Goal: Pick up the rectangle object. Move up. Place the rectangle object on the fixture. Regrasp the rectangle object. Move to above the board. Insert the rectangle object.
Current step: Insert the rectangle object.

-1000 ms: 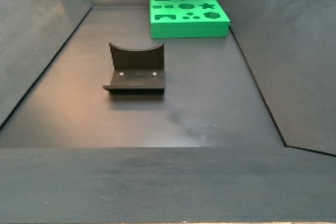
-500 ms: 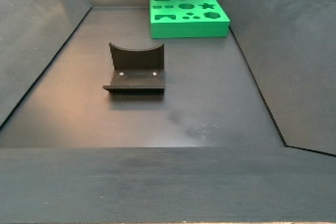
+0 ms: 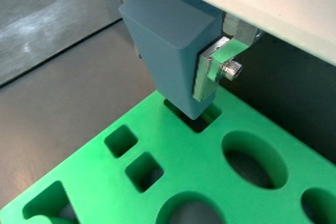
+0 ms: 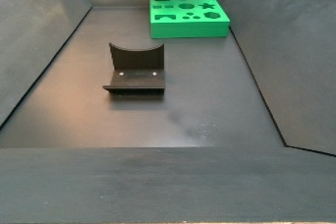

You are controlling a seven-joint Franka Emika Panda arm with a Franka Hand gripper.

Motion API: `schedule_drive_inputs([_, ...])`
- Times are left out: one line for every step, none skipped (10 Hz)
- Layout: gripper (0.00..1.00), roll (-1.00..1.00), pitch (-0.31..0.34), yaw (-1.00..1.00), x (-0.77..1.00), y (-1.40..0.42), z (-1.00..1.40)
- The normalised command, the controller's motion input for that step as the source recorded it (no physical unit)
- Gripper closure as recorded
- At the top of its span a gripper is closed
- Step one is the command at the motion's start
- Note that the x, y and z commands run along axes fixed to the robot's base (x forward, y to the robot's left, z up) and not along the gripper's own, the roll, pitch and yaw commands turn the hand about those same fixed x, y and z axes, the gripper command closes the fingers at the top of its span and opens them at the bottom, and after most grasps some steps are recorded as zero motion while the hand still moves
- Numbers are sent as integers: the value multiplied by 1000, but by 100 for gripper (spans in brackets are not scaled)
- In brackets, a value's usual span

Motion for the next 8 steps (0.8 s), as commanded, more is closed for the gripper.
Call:
schedule_drive_inputs([100,173,0,0,0,0,-120])
schedule_drive_inputs([100,67,-6,0,0,-26,-103])
schedule_drive_inputs([100,49,-17,0,0,-40,-146])
schedule_drive_inputs([100,60,-23,-6,0,-34,-171])
schedule_drive_inputs([100,39,-33,-37,0,-114,-183])
schedule_drive_inputs([100,26,-14,-31,0,-226,-111])
schedule_drive_inputs([100,26,-6,-60,0,-209,-89])
schedule_drive_inputs([100,29,0,-123,0,-114,-97])
